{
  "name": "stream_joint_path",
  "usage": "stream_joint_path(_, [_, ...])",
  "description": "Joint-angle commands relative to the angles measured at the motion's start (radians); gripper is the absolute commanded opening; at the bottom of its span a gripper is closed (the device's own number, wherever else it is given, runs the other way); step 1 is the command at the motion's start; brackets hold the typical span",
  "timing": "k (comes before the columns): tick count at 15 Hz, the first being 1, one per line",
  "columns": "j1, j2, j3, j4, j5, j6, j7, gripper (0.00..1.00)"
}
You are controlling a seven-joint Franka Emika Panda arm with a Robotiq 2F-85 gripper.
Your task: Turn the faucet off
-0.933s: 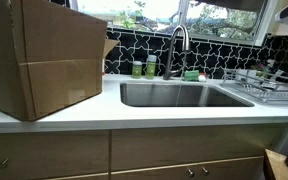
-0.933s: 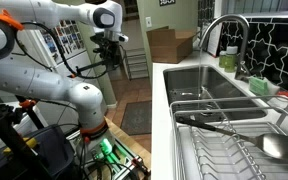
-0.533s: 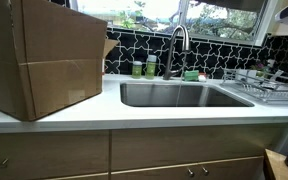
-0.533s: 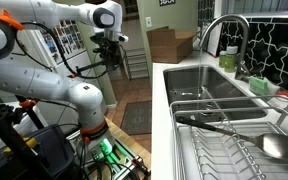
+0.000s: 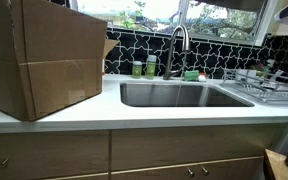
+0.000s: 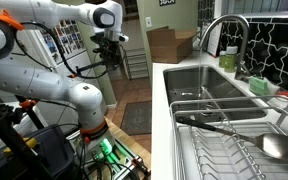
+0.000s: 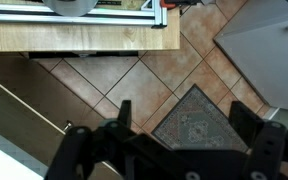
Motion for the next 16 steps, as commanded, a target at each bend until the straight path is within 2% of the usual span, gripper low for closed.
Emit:
stream_joint_path(1, [-0.105, 0.034, -0.027, 0.042, -0.019, 0.014, 0.021, 1.0])
stream_joint_path(5, [-0.24, 0.027, -0.085, 0.099, -0.093, 0.071, 0.04, 1.0])
stream_joint_path(9, [-0.345, 0.048, -0.145, 0.159, -0.151, 0.17, 0.068, 1.0])
stream_joint_path(13, [-0.396, 0.087, -0.193, 0.205, -0.158, 0.251, 0.083, 1.0])
stream_joint_path(15, [-0.407, 0.104, -0.205, 0.218, -0.156, 0.278, 0.084, 1.0])
stream_joint_path(16, [-0.392, 0.07, -0.201, 0.197, -0.145, 0.257, 0.066, 1.0])
